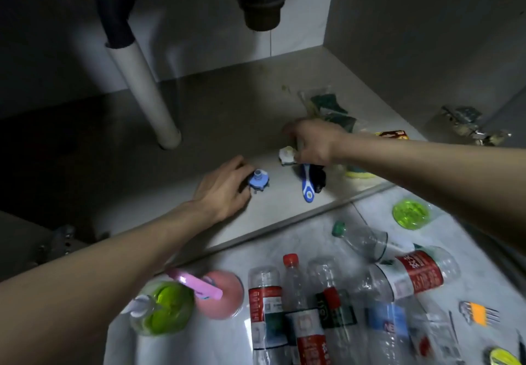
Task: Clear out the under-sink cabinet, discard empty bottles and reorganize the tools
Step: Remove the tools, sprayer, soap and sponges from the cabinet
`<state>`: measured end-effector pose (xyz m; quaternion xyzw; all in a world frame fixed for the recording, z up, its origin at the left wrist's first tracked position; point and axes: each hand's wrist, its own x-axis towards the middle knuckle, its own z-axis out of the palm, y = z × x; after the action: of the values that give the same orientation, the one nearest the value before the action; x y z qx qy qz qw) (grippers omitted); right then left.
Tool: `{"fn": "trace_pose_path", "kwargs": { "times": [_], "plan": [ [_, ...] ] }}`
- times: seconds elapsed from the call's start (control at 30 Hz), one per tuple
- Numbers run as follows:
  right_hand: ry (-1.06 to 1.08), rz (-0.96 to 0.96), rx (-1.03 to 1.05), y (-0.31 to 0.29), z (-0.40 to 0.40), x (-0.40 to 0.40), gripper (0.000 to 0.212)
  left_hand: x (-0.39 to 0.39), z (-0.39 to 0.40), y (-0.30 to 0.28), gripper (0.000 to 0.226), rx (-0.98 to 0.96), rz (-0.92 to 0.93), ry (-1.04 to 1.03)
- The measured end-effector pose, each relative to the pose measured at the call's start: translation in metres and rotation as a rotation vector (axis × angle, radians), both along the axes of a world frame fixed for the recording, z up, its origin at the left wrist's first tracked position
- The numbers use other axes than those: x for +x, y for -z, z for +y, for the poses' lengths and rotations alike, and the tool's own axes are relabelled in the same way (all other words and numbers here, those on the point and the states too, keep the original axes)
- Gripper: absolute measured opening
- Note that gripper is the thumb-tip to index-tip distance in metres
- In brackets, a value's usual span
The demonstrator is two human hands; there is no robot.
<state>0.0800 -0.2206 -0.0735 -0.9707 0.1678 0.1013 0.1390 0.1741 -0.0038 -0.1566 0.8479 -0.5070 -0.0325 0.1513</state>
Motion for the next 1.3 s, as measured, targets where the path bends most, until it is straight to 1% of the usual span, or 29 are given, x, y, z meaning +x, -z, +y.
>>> {"fn": "trace_pose_path", "kwargs": {
  "times": [0.1,0.17,0.2,0.27,0.33,0.4,0.5,0.6,0.7,0.77,0.83,1.0,1.07,1.17,1.3],
  "plan": [
    [-0.061,0.092,-0.199,0.019,0.012,0.011,0.046,0.001,0.006,-0.001,0.046,0.030,0.013,-0.068],
    [-0.058,0.100,-0.259,0.029,0.017,0.012,0.034,-0.003,0.002,-0.002,0.049,0.050,0.019,-0.060],
    [-0.055,0.067,-0.271,0.032,0.018,0.010,0.030,-0.005,-0.001,-0.003,0.047,0.075,0.002,-0.031],
    [-0.048,-0.069,-0.260,0.030,0.019,-0.001,0.032,-0.008,-0.010,-0.007,0.039,0.131,-0.001,-0.005],
    [-0.019,-0.222,-0.199,0.020,0.022,-0.018,0.035,-0.009,-0.017,-0.012,0.029,0.157,0.049,-0.049],
    [0.047,-0.317,-0.100,0.010,0.023,-0.042,0.039,-0.013,-0.023,-0.019,0.024,0.169,0.109,-0.067],
    [0.214,-0.369,0.078,-0.001,0.028,-0.085,0.036,-0.027,-0.030,-0.041,0.018,0.149,0.161,-0.052],
    [0.410,-0.377,0.241,-0.009,0.039,-0.141,0.041,-0.057,-0.037,-0.072,0.019,0.197,0.139,-0.002],
    [0.551,-0.349,0.340,-0.012,0.055,-0.202,0.041,-0.102,-0.036,-0.102,0.023,0.285,0.118,0.057],
    [0.598,-0.334,0.382,-0.016,0.067,-0.239,0.041,-0.137,-0.034,-0.119,0.024,0.328,0.108,0.135],
    [0.591,-0.308,0.404,-0.022,0.076,-0.271,0.044,-0.174,-0.028,-0.137,0.025,0.362,0.094,0.205],
    [0.501,-0.247,0.446,-0.030,0.089,-0.337,0.037,-0.262,-0.003,-0.165,0.027,0.439,0.076,0.325],
    [0.501,-0.208,0.432,-0.029,0.097,-0.356,0.035,-0.292,0.013,-0.165,0.025,0.487,0.073,0.341],
    [0.489,-0.095,0.466,-0.023,0.111,-0.382,0.044,-0.331,0.042,-0.147,0.021,0.536,0.158,0.277],
    [0.419,0.149,0.551,0.000,0.123,-0.422,0.053,-0.370,0.087,-0.101,0.023,0.560,0.269,0.159]
  ]
}}
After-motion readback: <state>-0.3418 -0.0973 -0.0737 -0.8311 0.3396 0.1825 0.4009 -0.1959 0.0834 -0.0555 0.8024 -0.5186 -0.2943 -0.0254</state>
